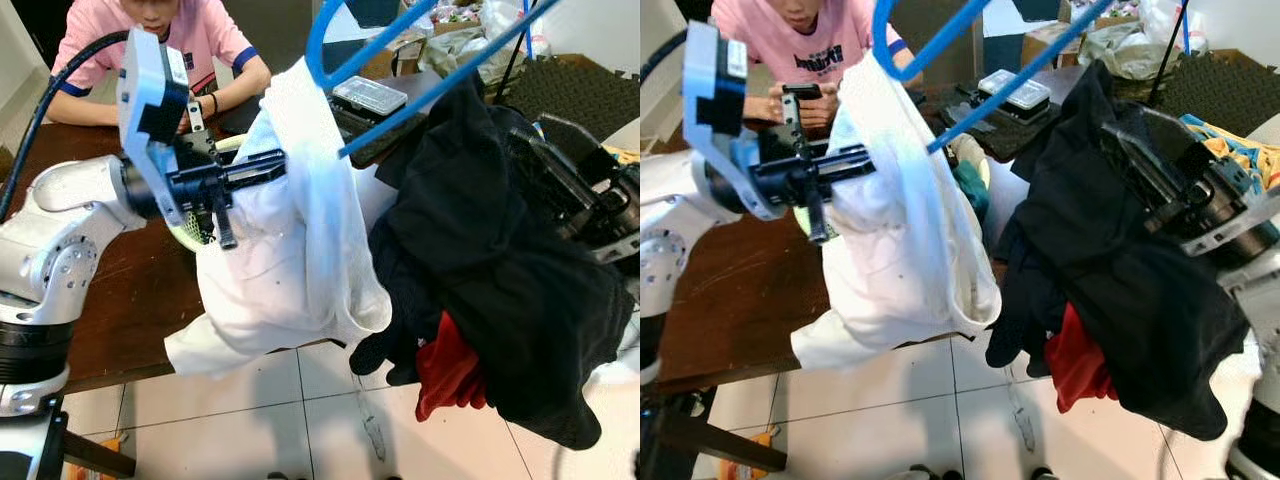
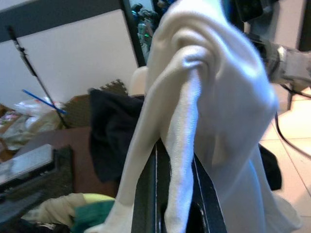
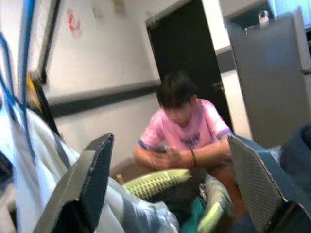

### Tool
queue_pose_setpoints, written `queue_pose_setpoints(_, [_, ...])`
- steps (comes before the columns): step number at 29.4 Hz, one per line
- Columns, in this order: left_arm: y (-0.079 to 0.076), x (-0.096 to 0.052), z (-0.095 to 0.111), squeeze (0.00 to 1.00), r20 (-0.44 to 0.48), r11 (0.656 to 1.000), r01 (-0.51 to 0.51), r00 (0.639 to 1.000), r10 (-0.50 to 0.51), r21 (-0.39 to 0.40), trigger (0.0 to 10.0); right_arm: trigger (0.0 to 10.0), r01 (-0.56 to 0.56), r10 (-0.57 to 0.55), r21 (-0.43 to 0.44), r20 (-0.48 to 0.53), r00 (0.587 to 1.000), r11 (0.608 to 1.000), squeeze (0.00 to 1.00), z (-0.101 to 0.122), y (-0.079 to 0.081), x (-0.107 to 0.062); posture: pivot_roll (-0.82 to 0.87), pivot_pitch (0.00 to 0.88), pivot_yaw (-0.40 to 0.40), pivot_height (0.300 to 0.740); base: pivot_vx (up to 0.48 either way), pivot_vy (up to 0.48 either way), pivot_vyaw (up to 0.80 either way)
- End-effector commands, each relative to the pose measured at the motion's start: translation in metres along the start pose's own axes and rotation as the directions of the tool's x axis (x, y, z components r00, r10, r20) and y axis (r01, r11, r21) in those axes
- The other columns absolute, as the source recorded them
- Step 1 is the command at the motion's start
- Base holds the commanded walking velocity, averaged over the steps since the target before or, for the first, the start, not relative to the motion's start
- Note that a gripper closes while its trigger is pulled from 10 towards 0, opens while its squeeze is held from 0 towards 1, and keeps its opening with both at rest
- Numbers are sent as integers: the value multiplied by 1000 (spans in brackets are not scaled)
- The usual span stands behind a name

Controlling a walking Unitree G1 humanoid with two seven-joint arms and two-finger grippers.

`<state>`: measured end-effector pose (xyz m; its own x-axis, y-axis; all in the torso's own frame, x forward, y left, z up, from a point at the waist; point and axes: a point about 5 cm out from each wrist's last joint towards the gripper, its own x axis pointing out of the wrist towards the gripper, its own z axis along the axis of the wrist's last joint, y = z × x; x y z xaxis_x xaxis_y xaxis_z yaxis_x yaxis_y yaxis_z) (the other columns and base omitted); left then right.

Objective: Hang hanger

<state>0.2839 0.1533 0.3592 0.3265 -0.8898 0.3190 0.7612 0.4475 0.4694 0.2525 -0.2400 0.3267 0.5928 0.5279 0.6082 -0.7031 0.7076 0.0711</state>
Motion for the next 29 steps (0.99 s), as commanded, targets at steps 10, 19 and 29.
queue_pose_setpoints(10, [-12,12,13,0,88,997,-6,996,13,-82,10000,10000,4,-13,75,121,993,997,0,5,5,3,69,159,98,740,0,-344,0])
queue_pose_setpoints(19, [-17,17,13,0,104,993,25,995,-13,-113,10000,10000,-2,-9,94,120,993,996,0,2,10,6,70,161,110,740,0,-461,0])
queue_pose_setpoints(29, [-23,29,24,0,151,989,65,988,-44,-134,10000,10000,-20,13,107,61,998,994,0,-17,19,21,76,161,114,740,0,-465,0])
